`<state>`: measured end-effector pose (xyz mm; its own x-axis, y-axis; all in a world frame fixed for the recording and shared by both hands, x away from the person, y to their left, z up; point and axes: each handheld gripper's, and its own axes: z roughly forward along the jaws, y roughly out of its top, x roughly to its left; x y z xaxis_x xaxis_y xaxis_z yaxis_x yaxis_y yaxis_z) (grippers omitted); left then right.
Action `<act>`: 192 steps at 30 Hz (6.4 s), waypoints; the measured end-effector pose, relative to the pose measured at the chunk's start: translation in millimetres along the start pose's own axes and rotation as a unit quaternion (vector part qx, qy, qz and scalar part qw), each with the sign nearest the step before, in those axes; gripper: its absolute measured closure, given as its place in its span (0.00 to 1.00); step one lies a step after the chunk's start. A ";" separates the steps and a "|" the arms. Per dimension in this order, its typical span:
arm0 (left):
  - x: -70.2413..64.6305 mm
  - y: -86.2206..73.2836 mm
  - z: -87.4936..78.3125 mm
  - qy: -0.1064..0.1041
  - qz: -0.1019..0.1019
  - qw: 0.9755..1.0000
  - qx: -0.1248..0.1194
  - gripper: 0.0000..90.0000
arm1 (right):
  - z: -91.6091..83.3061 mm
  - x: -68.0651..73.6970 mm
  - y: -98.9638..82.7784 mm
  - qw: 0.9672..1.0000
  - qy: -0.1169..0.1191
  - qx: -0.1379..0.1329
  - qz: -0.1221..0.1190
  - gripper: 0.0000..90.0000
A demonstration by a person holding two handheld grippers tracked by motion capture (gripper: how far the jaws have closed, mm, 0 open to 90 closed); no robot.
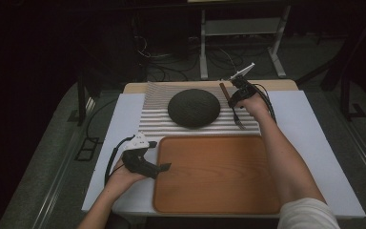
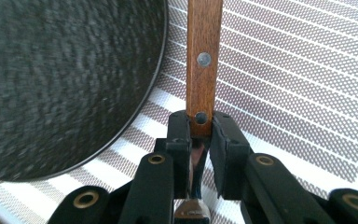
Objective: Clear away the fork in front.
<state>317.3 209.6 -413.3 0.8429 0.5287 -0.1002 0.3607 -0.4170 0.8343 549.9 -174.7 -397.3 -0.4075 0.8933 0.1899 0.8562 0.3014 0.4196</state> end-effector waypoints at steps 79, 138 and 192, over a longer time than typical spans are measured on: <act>-32.3 121.5 80.8 -0.068 0.001 0.996 -0.058 0.19 | -89.1 93.2 -172.0 0.957 0.151 -0.174 -0.175 0.86; -37.7 116.5 83.0 -0.134 -0.048 0.986 -0.091 0.86 | -89.4 125.5 -171.8 0.938 0.169 -0.231 -0.195 0.72; -5.4 59.9 -31.8 -0.161 -0.054 0.984 -0.061 0.89 | -89.7 18.9 -293.1 0.960 0.037 -0.246 -0.130 0.06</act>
<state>321.6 205.3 -345.5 0.8922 0.2946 -0.3423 0.4211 -0.2692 0.8661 262.8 -276.1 -437.2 -0.6241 0.7775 0.0768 0.4761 0.3004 0.8265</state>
